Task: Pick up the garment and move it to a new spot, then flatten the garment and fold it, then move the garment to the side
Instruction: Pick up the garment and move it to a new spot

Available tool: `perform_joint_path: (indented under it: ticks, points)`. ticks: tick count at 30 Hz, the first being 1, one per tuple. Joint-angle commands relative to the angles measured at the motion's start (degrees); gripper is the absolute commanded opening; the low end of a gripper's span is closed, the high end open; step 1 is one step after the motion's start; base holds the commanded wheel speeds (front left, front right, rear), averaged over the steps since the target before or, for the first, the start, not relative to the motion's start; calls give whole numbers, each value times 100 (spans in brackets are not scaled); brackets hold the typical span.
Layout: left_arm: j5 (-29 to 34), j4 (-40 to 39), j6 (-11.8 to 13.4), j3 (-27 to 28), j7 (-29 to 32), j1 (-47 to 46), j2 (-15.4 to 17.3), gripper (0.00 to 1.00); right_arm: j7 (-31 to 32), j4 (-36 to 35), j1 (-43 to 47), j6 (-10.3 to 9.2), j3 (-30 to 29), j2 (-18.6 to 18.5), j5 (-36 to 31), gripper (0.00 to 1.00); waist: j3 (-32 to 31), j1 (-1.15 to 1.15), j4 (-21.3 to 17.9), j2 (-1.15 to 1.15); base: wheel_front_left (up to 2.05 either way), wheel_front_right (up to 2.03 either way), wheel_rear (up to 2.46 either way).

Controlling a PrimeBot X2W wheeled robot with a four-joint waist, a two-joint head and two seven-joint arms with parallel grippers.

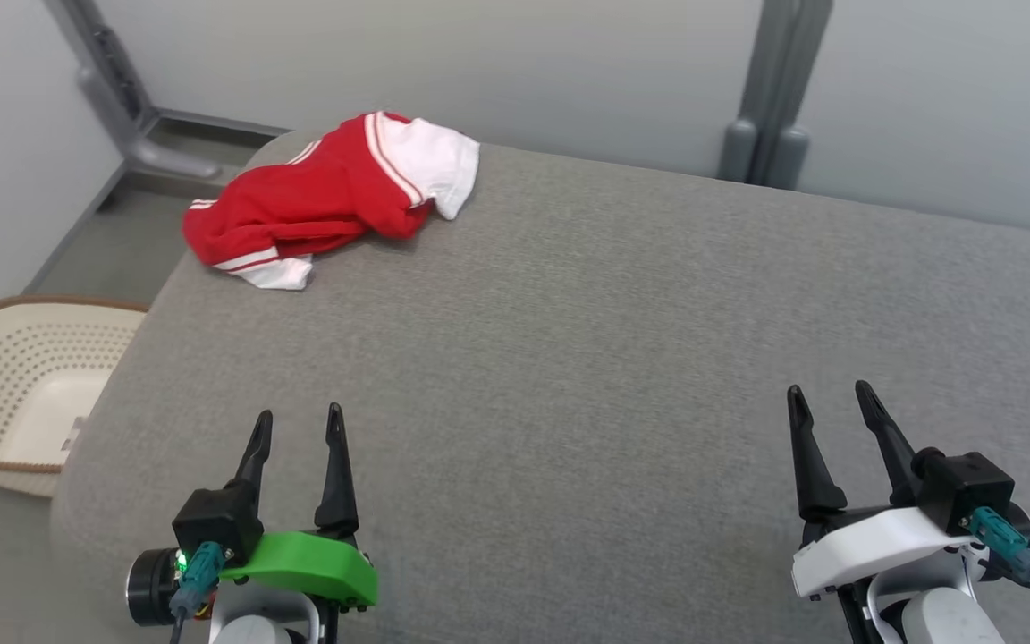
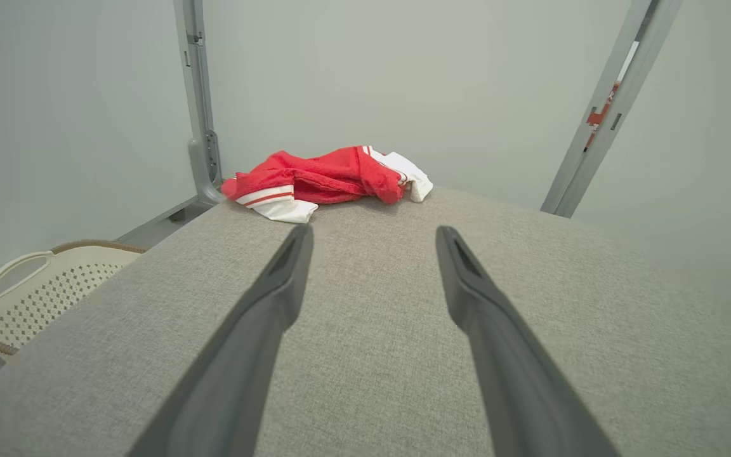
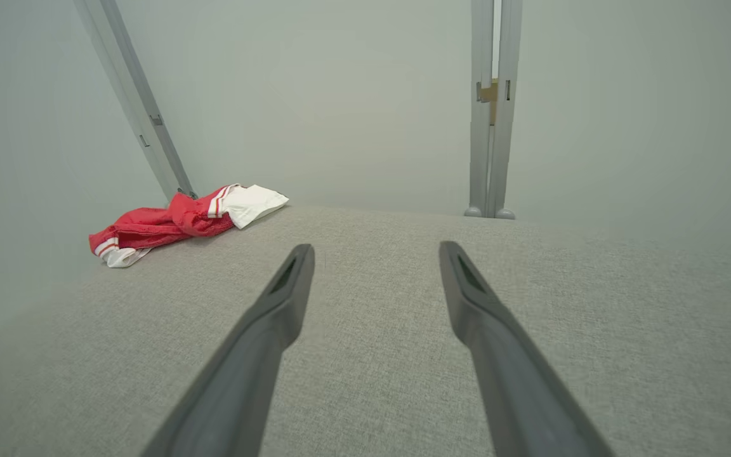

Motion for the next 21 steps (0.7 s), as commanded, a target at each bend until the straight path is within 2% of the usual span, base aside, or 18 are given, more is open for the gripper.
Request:
perform_joint_path:
  ticks: [1, 12, 21]
  points:
    - [41, -20, -9, 61, -3, -48, 17, 100, -32, 23, -96, -6, 19, -12, -12, 100, 100, 0, 994, 0, 0, 0, 0]
    - [-10, -458, 100, 501, -3, 239, 11, 100, 62, 289, -609, -7, 553, -19, -97, 100, 356, 0, 1205, 0, 0, 0, 0]
    - [-4, -551, 143, 549, -2, 245, 12, 100, 15, 385, -819, -7, 570, -18, -175, 100, 526, 0, 1224, 0, 0, 0, 0]
